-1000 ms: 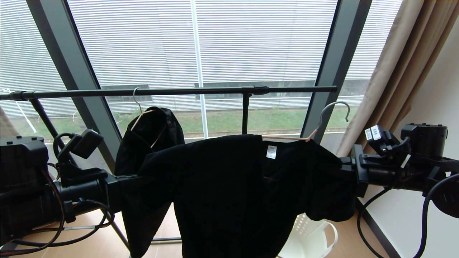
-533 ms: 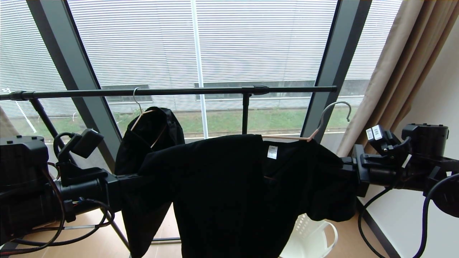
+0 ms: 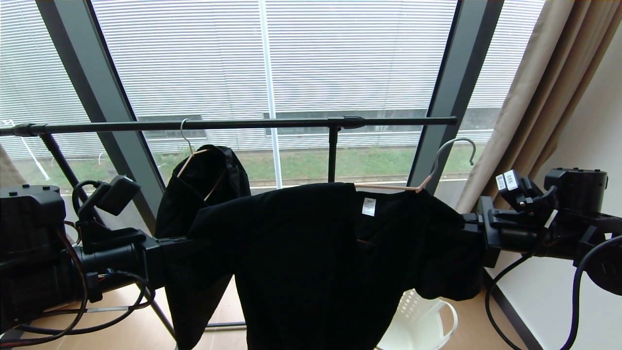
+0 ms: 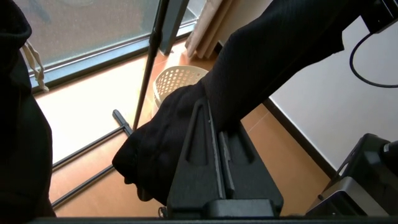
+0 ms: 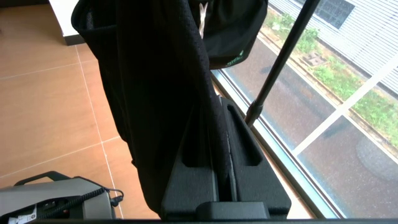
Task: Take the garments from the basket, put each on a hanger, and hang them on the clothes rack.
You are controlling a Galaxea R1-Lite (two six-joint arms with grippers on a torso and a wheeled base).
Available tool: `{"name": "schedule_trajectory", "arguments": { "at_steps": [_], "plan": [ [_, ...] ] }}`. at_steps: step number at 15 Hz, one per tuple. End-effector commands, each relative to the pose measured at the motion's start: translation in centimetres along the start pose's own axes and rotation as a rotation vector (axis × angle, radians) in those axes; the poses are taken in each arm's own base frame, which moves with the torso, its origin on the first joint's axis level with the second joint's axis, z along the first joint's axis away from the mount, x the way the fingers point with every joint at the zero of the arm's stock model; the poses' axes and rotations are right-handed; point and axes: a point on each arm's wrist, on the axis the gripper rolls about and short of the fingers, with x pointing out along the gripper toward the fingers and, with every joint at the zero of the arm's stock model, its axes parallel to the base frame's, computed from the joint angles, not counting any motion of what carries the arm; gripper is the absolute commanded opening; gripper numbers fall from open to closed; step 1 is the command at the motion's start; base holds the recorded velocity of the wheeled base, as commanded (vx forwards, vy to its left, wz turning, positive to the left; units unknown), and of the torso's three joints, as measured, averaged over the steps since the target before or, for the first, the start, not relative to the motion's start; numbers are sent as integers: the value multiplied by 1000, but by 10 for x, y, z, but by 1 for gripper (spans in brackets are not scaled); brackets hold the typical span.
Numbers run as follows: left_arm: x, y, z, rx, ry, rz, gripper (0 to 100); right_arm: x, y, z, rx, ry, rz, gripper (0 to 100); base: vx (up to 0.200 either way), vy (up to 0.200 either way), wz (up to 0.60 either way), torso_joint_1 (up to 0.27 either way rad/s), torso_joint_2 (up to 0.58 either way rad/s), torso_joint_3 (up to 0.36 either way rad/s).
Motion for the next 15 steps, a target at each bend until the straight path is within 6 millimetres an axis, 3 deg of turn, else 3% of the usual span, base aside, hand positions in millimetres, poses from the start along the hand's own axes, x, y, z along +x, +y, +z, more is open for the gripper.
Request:
{"name": "schedule_trajectory", "arguments": {
  "at_steps": [1, 9, 15],
  "plan": [
    [0, 0, 0, -1, 1, -1, 100, 0, 0, 0, -1, -1, 0, 0, 0, 0, 0, 0, 0, 0],
    [-1, -1, 0, 2, -1, -4, 100, 2, 1, -3, 11, 8, 7, 0, 0, 0, 0, 0, 0, 0],
    [-14, -15, 6, 44, -49, -22, 100, 41, 24, -25, 67, 64, 148, 0, 0, 0, 0, 0, 0, 0]
  ]
}}
